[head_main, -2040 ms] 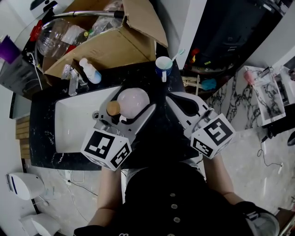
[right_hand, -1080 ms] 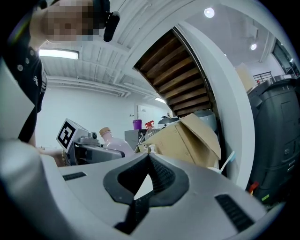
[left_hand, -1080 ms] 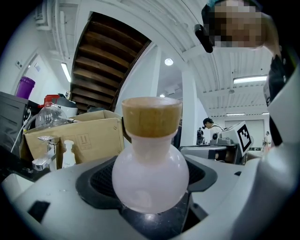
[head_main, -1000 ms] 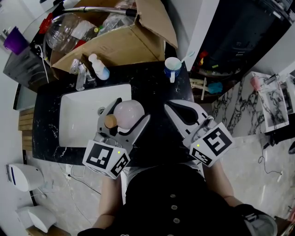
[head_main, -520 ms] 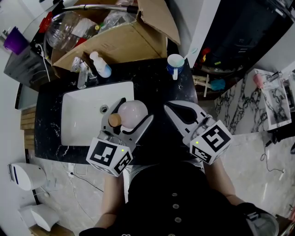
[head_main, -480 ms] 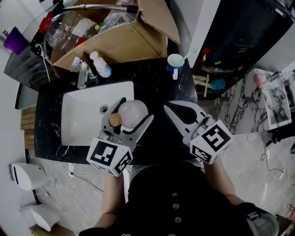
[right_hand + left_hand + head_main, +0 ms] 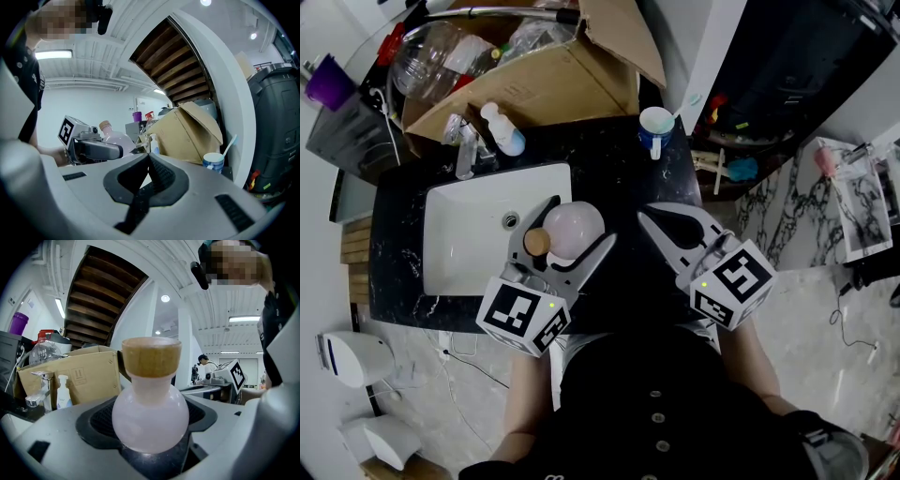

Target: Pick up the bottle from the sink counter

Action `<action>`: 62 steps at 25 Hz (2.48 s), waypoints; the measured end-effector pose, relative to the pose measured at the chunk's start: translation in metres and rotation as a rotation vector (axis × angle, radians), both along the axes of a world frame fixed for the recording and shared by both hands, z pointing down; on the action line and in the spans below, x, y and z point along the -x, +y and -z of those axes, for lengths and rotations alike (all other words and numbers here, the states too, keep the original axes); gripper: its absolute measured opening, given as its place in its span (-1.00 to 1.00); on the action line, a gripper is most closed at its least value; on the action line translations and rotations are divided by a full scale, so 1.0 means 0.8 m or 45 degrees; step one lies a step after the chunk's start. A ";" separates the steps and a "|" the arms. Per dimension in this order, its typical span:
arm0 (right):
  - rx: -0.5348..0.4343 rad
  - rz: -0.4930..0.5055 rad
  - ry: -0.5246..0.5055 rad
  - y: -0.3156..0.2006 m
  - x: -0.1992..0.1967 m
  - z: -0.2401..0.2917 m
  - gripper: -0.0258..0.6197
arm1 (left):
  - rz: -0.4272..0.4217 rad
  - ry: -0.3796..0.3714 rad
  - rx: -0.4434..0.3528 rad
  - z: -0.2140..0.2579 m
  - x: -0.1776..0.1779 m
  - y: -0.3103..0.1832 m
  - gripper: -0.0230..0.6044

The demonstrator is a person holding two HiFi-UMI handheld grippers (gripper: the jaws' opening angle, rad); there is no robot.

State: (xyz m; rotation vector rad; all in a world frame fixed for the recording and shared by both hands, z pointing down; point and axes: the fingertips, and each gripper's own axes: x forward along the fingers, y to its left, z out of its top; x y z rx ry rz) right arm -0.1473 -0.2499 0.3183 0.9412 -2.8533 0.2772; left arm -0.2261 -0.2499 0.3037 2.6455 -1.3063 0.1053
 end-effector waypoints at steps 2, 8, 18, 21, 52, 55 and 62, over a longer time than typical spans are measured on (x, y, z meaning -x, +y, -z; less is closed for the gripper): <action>0.003 -0.008 0.000 -0.001 -0.002 0.000 -0.91 | 0.001 0.008 0.003 0.000 -0.001 0.000 0.32; -0.001 -0.010 -0.005 -0.002 -0.003 0.002 -0.92 | -0.009 0.014 0.004 -0.001 -0.004 0.000 0.32; 0.022 -0.003 -0.023 -0.005 -0.004 -0.001 -0.92 | -0.020 0.023 -0.012 0.004 -0.007 -0.001 0.32; 0.022 0.000 -0.023 -0.005 -0.003 -0.002 -0.92 | -0.024 0.026 -0.009 0.003 -0.008 -0.002 0.32; 0.021 -0.001 -0.028 -0.003 -0.003 -0.003 -0.92 | -0.036 0.020 -0.018 0.005 -0.012 -0.001 0.32; 0.025 0.001 -0.027 -0.003 -0.002 -0.004 -0.92 | -0.034 0.025 -0.013 0.004 -0.012 -0.002 0.32; 0.020 0.014 -0.020 -0.002 -0.001 -0.005 -0.92 | -0.027 0.036 -0.008 0.003 -0.010 -0.002 0.32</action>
